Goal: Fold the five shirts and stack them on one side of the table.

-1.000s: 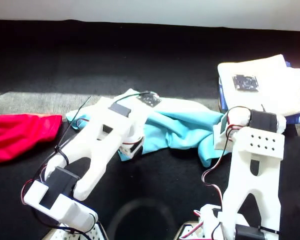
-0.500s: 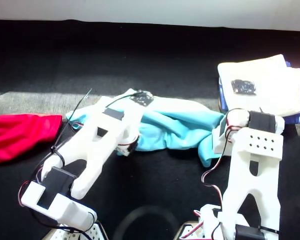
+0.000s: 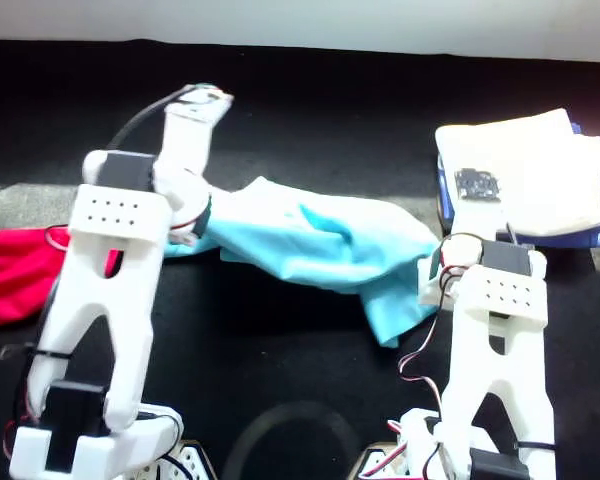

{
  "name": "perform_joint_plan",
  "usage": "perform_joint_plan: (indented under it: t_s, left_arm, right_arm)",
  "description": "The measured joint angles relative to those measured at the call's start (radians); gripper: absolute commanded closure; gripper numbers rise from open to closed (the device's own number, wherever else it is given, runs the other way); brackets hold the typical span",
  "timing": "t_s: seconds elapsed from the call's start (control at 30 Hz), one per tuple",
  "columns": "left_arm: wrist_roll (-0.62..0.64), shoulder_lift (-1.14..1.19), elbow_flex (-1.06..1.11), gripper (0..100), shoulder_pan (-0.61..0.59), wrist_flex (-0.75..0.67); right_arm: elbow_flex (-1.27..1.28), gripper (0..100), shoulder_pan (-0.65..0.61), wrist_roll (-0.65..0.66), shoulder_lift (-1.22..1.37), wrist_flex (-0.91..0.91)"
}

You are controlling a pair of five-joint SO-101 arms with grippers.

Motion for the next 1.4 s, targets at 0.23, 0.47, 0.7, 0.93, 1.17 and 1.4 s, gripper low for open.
perform_joint_plan:
  t_s: [0.23,0.47,0.7,0.93,1.17,1.4]
  left_arm:
    - [-0.025,-0.037,-0.003,99,-0.172,0.069]
    - [-0.144,-0.037,-0.003,99,-0.362,0.144]
    - [-0.175,-0.037,0.081,99,-0.425,0.091]
    - [-0.175,-0.037,0.146,99,-0.43,0.031]
    - [-0.175,-0.037,0.149,99,-0.43,0.028]
    - [-0.175,-0.037,0.149,99,-0.43,0.028]
  right_arm:
    - [0.021,76.7,-0.035,-0.002,-0.002,-0.075]
    - [0.038,76.7,-0.293,-0.002,-0.002,0.091]
    - [0.083,76.7,-0.572,0.028,-0.002,0.192]
    - [0.284,76.7,-0.712,0.092,0.002,-0.068]
    - [0.379,76.7,-0.48,0.092,0.002,-0.43]
    - [0.313,76.7,-0.247,0.092,0.018,-0.506]
